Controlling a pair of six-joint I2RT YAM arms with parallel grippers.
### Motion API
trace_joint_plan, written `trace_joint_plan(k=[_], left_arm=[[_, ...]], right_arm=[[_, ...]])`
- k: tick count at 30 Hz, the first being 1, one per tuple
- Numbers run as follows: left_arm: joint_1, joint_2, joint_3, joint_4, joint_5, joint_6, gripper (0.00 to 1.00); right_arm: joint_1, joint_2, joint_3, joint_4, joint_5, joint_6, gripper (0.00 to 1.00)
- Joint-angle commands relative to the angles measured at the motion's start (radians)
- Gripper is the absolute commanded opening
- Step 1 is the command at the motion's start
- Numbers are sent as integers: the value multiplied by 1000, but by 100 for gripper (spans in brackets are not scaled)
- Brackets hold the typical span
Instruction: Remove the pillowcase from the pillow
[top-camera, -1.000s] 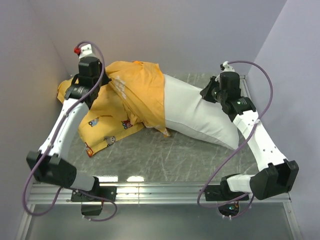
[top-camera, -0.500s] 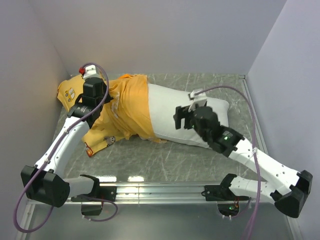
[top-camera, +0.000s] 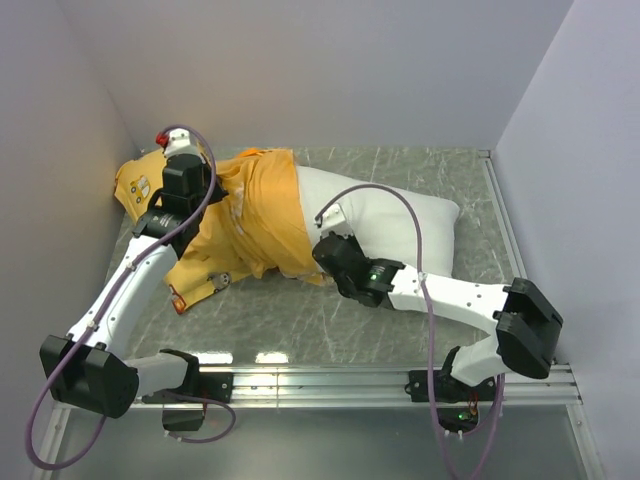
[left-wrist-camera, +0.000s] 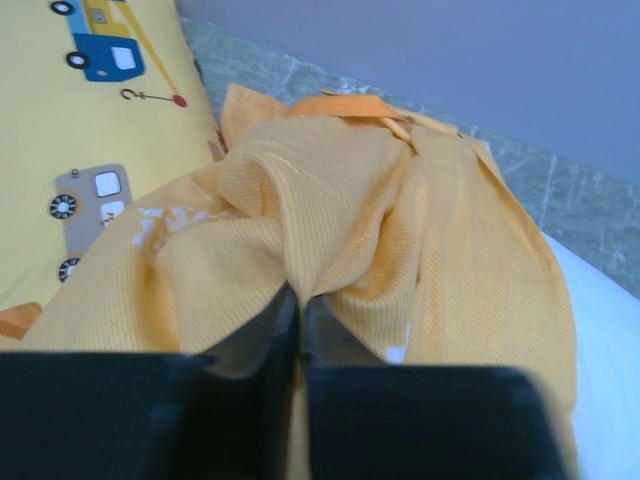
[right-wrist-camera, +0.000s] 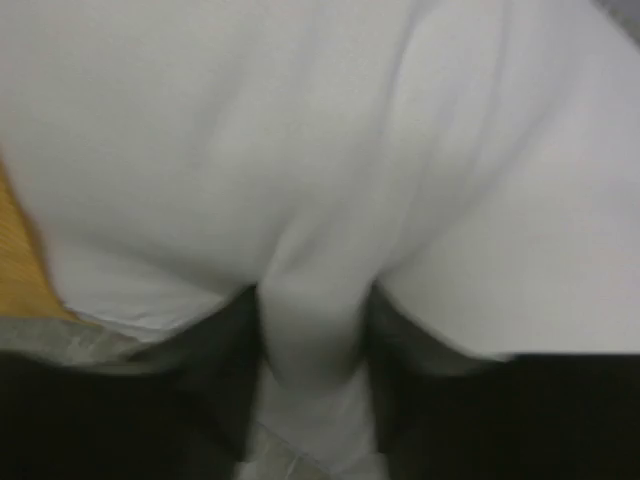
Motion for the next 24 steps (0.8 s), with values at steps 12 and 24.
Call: trace_joint_plan(k=[12,24], left_arm=[[-234,-121,181,-39,-34,47,92],[-371,-100,-100,45,-94,-129,95]], right_arm=[[-176,5,743,-487,-88,27,0],[-239,20,773,-495,-183,52,0]])
